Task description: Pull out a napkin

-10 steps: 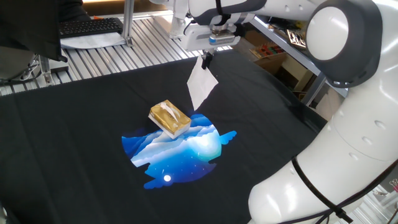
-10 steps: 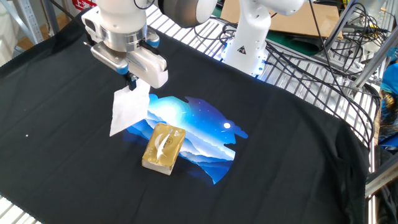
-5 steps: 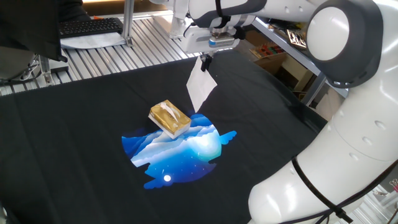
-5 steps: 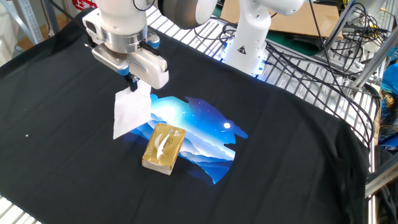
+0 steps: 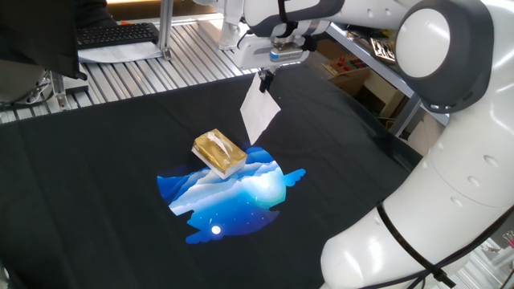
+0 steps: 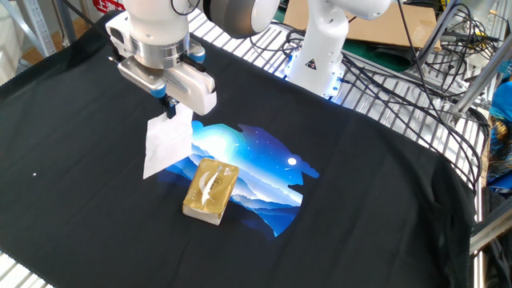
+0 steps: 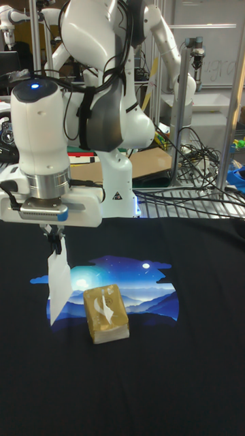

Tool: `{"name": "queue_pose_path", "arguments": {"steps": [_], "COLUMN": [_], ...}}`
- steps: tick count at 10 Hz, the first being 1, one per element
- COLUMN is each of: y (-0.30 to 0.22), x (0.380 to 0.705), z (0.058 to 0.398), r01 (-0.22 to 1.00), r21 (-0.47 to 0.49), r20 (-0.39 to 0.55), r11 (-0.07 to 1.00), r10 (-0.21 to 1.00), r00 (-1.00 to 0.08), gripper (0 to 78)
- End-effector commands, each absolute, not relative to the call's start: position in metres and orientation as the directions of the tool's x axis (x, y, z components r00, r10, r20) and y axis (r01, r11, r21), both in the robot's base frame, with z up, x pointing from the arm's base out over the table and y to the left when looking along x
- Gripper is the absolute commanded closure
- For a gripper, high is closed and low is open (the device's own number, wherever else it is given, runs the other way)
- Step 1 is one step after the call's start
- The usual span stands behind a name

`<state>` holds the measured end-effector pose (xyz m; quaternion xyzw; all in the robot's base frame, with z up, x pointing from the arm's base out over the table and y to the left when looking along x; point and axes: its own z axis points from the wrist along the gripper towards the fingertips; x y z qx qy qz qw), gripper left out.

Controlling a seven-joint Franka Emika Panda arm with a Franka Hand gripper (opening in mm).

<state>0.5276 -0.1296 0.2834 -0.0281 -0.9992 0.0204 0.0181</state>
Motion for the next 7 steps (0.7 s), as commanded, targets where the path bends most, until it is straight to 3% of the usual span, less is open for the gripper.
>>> {"name": "queue_pose_path", "arguments": {"steps": [1,7], "y": [-0.1305,-0.1316], "x": [0.5285,0.5297], "z": [0.2843,0.2828], "r01": [0.055,0.05], "r21": [-0.037,-0.027], "r20": [0.029,0.017], "r11": [0.998,0.998], "r10": [0.056,0.05], "r00": [-0.998,-0.999], "gripper": [76.1,76.1]}}
